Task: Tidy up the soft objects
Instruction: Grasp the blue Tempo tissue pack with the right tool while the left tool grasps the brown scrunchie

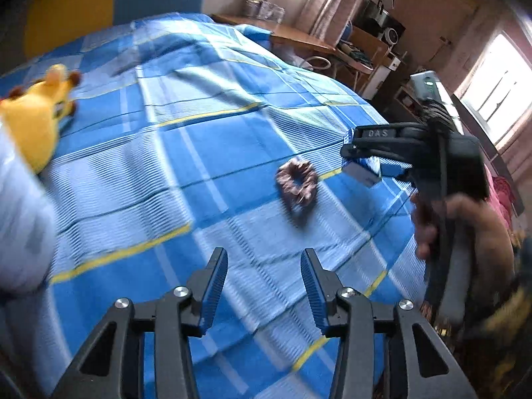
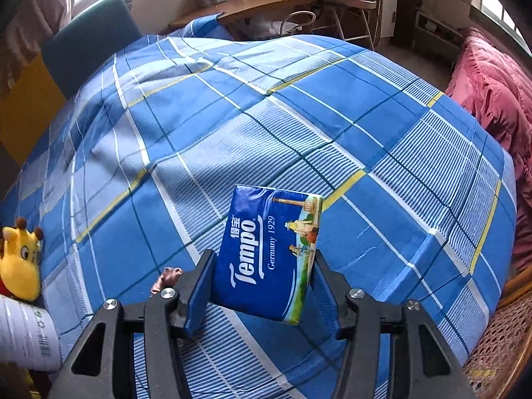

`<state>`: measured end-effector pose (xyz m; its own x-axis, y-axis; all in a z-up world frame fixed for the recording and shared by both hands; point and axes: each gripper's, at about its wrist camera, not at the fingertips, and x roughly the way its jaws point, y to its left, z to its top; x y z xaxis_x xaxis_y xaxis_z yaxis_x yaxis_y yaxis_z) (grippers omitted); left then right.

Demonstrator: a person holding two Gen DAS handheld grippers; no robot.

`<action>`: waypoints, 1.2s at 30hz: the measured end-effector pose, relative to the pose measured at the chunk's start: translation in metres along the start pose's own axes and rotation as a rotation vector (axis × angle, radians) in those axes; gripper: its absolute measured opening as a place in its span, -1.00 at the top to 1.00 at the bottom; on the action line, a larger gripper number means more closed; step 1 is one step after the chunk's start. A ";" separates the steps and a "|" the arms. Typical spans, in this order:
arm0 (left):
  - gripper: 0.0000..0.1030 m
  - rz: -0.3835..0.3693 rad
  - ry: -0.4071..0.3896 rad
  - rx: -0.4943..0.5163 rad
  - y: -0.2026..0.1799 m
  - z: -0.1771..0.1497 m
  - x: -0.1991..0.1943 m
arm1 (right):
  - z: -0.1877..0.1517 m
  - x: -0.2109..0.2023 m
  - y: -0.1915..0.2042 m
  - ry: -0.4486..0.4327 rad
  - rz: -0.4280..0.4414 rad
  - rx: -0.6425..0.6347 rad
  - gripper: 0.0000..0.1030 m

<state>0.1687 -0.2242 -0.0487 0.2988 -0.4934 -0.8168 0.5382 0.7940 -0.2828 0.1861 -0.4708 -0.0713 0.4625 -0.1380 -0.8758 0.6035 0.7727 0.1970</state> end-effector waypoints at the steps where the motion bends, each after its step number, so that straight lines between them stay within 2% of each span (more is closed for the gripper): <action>1: 0.11 -0.014 0.006 0.002 -0.003 0.006 0.008 | 0.002 0.001 0.000 -0.002 0.003 0.005 -0.09; 4: -0.13 -0.046 0.008 0.024 -0.016 0.026 0.030 | 0.002 -0.001 -0.002 -0.003 0.027 0.021 -0.09; 5: -0.29 -0.050 0.015 0.032 -0.020 0.032 0.038 | 0.001 0.000 -0.002 0.001 0.029 0.025 -0.09; 13: -0.29 -0.023 0.066 0.133 -0.042 0.055 0.088 | 0.003 -0.001 -0.010 0.000 0.066 0.075 -0.09; 15: -0.04 -0.018 0.083 0.154 -0.044 0.056 0.099 | 0.003 -0.001 -0.012 0.000 0.074 0.089 -0.09; 20: 0.10 0.008 0.071 0.163 -0.045 0.061 0.117 | 0.004 0.001 -0.008 0.009 0.093 0.075 -0.09; 22: 0.28 0.019 0.061 0.163 -0.045 0.061 0.118 | 0.003 0.002 -0.007 0.010 0.093 0.065 -0.09; 23: 0.55 0.028 0.057 0.168 -0.045 0.061 0.118 | 0.003 0.002 -0.007 0.011 0.091 0.061 -0.09; 24: 0.61 0.022 0.055 0.167 -0.045 0.061 0.117 | 0.003 0.003 -0.007 0.012 0.090 0.059 -0.09; 30: 0.67 0.043 0.022 0.097 -0.018 0.045 0.081 | 0.003 0.005 0.002 0.020 0.118 0.014 -0.09; 31: 0.67 0.051 0.013 0.082 -0.011 0.040 0.074 | 0.002 0.004 0.007 0.017 0.146 -0.009 -0.09; 35: 0.67 0.120 -0.022 0.008 0.019 0.006 0.032 | -0.007 0.009 0.046 0.075 0.256 -0.193 -0.09; 36: 0.67 0.157 -0.031 0.001 0.028 -0.007 0.020 | -0.010 0.009 0.055 0.085 0.273 -0.236 -0.09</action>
<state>0.1840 -0.2096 -0.0768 0.4038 -0.3740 -0.8349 0.4833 0.8621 -0.1524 0.2163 -0.4234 -0.0727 0.5243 0.1374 -0.8404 0.2941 0.8970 0.3301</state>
